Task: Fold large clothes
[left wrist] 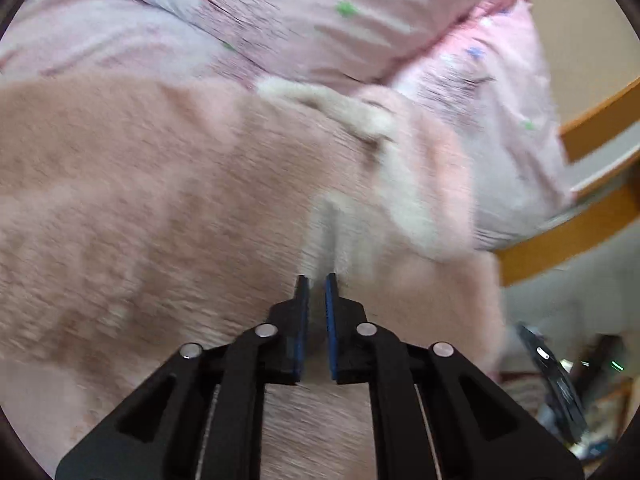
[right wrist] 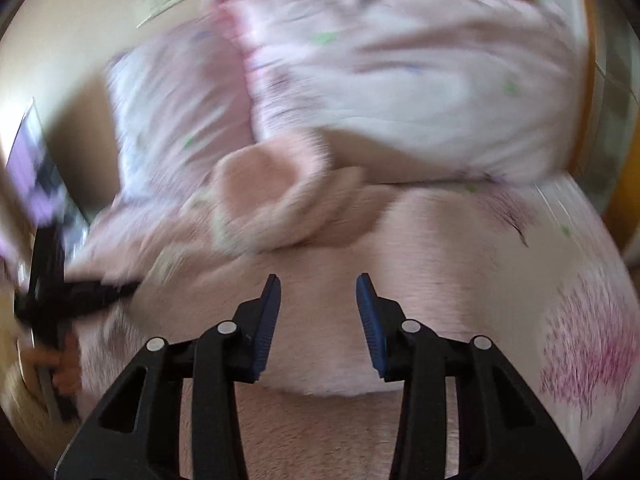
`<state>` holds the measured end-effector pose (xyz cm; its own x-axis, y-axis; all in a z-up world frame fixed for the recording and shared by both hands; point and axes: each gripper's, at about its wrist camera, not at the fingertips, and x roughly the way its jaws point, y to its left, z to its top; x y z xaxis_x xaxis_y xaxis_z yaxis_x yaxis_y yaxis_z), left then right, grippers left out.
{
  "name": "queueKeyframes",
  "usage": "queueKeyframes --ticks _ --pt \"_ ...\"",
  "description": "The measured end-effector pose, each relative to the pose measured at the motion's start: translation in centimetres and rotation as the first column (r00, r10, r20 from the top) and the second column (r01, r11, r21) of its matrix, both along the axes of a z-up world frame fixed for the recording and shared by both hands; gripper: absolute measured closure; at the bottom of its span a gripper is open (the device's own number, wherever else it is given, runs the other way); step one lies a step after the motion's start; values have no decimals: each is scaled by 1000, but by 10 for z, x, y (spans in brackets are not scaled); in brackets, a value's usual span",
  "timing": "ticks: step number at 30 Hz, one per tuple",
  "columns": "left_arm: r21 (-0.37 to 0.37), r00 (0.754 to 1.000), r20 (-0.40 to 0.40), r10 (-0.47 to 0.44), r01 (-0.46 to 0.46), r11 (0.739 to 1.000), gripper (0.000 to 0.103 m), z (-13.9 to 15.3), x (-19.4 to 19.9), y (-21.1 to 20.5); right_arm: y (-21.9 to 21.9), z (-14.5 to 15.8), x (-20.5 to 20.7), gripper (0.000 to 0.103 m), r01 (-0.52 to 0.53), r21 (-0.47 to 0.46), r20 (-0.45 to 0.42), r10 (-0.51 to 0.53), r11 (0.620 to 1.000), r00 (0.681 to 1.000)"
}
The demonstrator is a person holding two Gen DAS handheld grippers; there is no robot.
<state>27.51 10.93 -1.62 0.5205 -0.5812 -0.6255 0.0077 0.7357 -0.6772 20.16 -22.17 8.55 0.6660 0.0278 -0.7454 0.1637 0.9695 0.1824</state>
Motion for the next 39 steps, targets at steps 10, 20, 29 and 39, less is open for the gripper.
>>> queueKeyframes --ticks 10,20,29,39 --pt "-91 996 -78 -32 25 996 49 -7 35 -8 -52 12 -26 62 114 13 33 -115 993 993" --pt "-379 989 -150 2 -60 924 48 -36 35 14 -54 8 -30 62 111 12 25 -111 994 993" --pt "-277 992 -127 -9 -27 961 71 -29 34 -8 -58 7 -28 62 110 77 49 -114 991 992" --pt "-105 994 -71 80 -87 991 100 -12 44 4 -64 -7 -14 67 116 -77 -35 -119 990 992"
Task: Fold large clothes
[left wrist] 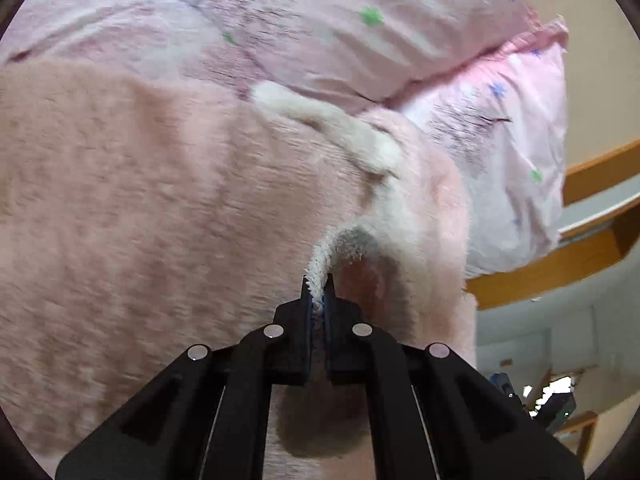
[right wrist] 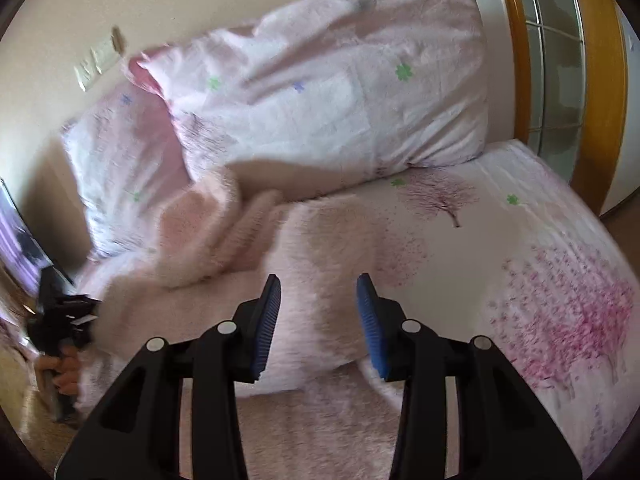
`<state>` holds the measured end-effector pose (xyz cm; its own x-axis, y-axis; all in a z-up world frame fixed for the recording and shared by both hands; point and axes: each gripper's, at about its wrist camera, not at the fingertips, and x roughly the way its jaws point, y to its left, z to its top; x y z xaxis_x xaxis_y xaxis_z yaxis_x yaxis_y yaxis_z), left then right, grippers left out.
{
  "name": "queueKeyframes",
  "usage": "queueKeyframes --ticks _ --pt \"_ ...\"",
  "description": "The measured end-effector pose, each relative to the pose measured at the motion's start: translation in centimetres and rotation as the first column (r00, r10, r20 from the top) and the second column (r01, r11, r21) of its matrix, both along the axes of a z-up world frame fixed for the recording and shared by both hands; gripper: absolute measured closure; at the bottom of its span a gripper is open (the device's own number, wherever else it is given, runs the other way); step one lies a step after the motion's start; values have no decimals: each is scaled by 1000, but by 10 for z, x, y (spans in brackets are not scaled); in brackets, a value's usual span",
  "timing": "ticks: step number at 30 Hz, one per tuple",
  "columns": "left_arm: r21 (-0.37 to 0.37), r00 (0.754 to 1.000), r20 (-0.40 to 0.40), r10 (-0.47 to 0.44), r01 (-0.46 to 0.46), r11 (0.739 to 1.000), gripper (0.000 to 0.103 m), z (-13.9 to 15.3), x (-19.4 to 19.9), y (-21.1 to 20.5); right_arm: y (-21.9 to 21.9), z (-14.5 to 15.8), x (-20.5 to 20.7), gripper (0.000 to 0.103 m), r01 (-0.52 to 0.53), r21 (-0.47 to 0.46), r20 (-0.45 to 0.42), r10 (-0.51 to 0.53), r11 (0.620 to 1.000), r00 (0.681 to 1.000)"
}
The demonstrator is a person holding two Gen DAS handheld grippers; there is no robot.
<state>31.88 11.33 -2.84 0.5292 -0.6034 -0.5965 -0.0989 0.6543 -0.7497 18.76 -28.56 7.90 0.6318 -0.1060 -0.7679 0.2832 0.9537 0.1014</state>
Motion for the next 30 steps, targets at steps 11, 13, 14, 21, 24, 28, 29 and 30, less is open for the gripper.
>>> queueKeyframes --ticks 11,13,14,21,24,28,29,30 --pt "12 1000 -6 -20 20 1000 100 -8 0 -4 27 -50 2 65 -247 -235 -269 181 940 946" --pt "18 1000 0 -26 26 999 100 -7 -1 -6 36 -57 10 68 -274 -281 -280 195 920 940" --pt "27 1000 2 -29 29 999 100 -6 -2 -7 40 -60 15 82 -263 -327 -281 173 907 944" --pt "107 998 -19 -67 68 992 100 -13 -1 -27 -15 -69 7 90 57 -213 -274 -116 975 955" --pt "155 997 -24 -79 81 985 100 -12 0 -31 -19 -73 -2 65 94 -214 -314 -160 972 936" --pt "101 995 -42 -92 96 990 99 -7 -2 -18 -11 -32 -18 50 142 -255 -190 -193 956 963" --pt "98 996 -40 -84 87 991 99 -4 -4 -14 0 -18 -19 52 119 -240 -134 -154 963 979" --pt "101 996 -33 -81 84 991 97 -1 -7 -10 15 -6 -17 55 62 -201 -89 -81 978 993"
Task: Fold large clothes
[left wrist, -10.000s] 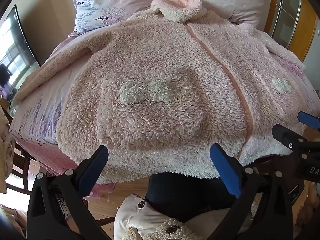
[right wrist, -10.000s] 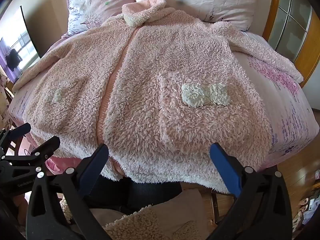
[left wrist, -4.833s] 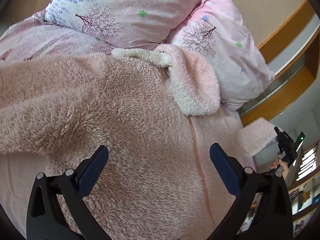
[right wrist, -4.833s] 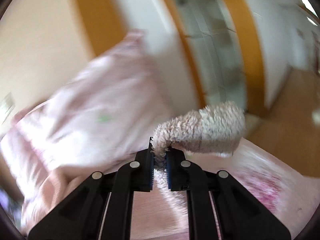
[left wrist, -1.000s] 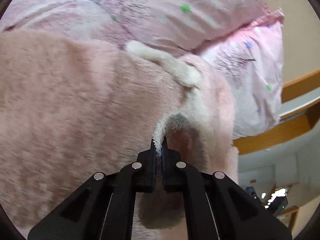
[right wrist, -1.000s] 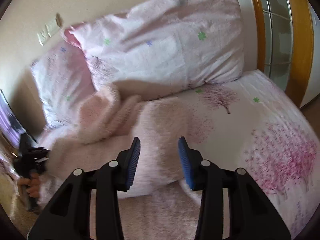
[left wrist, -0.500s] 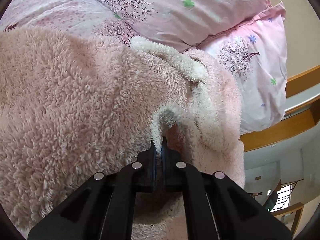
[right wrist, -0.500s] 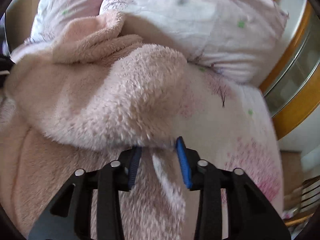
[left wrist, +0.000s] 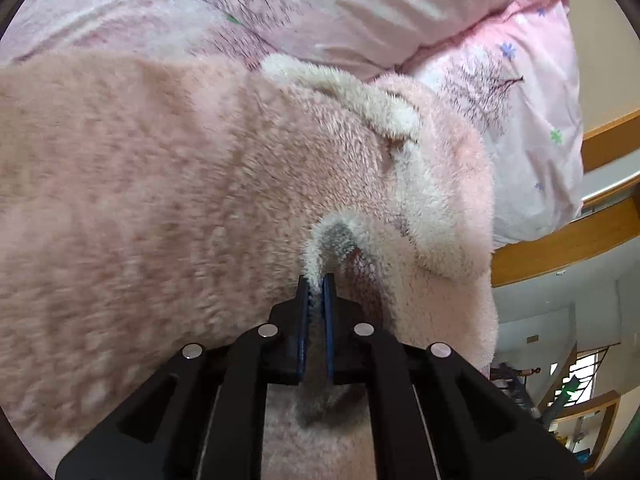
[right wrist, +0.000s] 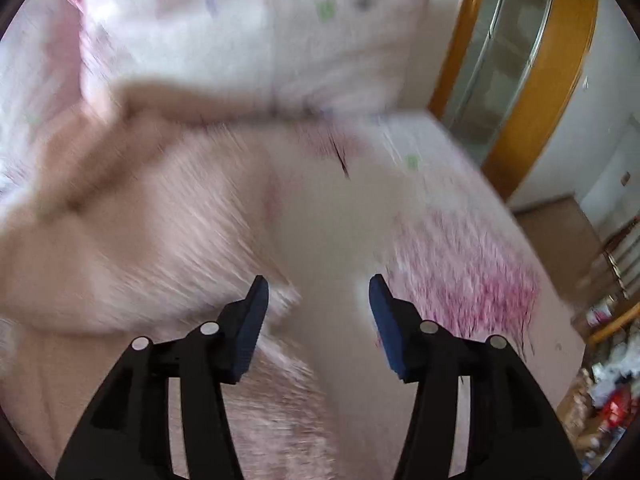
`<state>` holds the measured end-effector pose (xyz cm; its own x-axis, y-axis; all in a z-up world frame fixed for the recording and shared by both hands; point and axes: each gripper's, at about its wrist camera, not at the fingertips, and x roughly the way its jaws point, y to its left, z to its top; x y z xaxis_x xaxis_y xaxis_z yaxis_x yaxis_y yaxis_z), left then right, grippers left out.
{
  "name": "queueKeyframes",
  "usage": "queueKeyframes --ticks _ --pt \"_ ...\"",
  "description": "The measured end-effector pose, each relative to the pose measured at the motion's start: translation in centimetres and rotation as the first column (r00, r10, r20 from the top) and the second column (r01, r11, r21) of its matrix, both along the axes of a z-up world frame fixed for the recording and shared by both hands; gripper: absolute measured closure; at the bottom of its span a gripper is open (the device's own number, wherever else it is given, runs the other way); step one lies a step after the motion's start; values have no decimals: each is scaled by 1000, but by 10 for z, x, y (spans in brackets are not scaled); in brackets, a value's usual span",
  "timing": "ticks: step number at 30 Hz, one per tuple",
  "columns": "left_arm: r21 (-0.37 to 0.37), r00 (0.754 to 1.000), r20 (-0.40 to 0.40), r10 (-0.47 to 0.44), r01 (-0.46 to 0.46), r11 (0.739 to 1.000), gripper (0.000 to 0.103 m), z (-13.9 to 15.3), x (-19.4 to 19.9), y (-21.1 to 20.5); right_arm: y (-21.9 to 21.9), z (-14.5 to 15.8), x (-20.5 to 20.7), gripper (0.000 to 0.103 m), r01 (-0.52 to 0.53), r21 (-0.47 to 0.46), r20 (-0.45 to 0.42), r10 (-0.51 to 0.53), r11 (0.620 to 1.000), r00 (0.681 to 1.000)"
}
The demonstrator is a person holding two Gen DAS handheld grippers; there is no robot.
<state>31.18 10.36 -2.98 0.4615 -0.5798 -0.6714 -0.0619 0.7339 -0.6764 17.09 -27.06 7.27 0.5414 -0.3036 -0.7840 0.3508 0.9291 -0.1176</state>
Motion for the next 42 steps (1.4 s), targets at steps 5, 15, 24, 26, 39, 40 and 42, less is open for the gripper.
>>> queueKeyframes --ticks 5,15,24,26,39,40,42 --pt "20 998 62 30 -32 999 59 22 -36 31 102 5 42 80 -403 250 37 407 880 913" --pt "164 948 193 255 -287 944 34 44 -152 154 252 -75 119 86 -530 380 -168 619 759 767" --pt "26 835 79 544 -547 837 34 4 -190 254 227 -30 94 36 -525 403 -11 578 749 816" --pt "-33 798 36 602 -601 798 35 -6 -190 270 214 -20 84 35 -525 402 8 570 750 821" --pt "-218 532 -95 842 -836 504 49 -20 -199 346 174 -26 61 35 -481 349 -40 525 804 850" --pt "-227 512 -108 852 -847 480 54 -21 -200 349 172 -27 61 35 -480 346 -41 524 806 850" --pt "-237 499 -122 858 -854 463 65 -23 -200 353 169 -29 61 35 -477 341 -45 521 810 853"
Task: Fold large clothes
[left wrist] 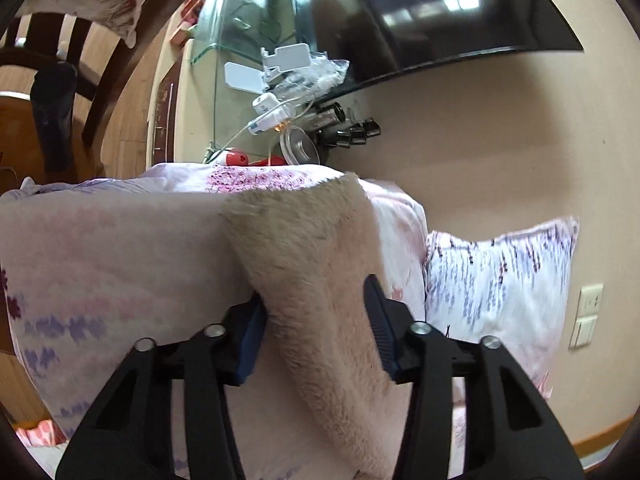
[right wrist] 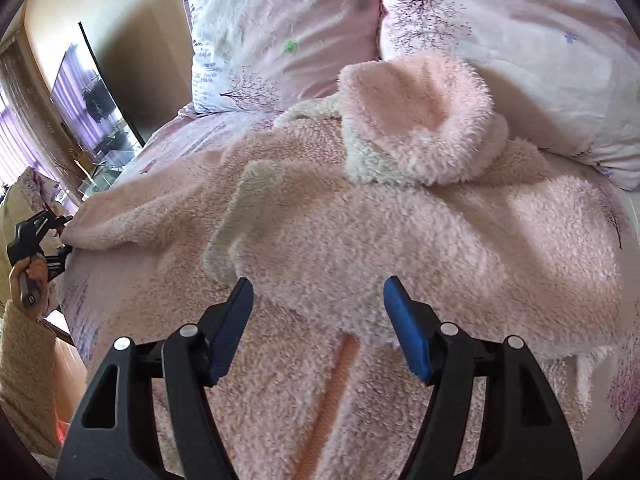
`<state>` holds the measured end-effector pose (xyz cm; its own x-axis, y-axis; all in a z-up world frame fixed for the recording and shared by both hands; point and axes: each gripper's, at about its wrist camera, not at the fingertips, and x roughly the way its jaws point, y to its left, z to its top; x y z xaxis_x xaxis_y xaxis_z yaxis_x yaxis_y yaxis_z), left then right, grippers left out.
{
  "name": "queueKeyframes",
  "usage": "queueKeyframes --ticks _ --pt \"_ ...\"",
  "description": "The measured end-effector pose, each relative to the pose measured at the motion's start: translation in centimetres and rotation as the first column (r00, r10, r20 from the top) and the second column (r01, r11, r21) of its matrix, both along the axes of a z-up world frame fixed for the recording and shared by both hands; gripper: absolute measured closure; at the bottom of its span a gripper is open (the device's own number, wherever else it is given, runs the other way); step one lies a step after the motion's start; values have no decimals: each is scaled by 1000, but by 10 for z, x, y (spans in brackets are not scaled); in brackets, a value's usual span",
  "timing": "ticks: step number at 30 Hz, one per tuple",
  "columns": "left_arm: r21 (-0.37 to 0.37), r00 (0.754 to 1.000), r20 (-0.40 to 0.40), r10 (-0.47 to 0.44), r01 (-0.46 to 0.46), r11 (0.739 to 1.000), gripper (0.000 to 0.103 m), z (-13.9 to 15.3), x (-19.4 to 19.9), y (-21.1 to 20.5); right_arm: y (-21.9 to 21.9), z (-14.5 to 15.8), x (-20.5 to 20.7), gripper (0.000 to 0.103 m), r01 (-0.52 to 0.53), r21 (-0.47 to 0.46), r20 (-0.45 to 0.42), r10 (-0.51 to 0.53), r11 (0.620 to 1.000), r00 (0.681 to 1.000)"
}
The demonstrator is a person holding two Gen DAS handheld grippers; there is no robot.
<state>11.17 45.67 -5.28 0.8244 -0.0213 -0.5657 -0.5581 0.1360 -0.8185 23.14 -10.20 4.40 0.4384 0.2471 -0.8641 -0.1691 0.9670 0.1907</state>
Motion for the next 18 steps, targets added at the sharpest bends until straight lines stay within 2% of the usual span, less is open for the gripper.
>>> queueKeyframes --ticks 1,2,3,6,11,14,18 --pt "-1 1000 -1 5 -5 1000 77 0 1 2 -1 0 0 35 1 -2 -1 -1 1000 1000" --pt "2 1000 1 10 -10 1000 83 0 1 3 -3 -1 -1 35 3 -3 -3 -3 1000 1000" --pt "5 1000 7 12 -12 1000 93 1 1 4 -4 -2 -1 35 6 -3 -7 -6 1000 1000" --pt "40 999 36 10 -11 999 95 14 1 5 -9 -2 -3 35 7 2 -5 -7 1000 1000" --pt "194 987 126 -104 79 978 96 67 18 -23 -20 7 -10 35 23 2 31 -23 1000 999" --pt "262 954 201 -221 165 951 96 102 33 -57 -31 14 -15 35 43 4 55 -43 999 998" --pt "348 874 274 -402 300 888 96 145 54 -118 -47 23 -22 35 77 11 83 -78 997 993"
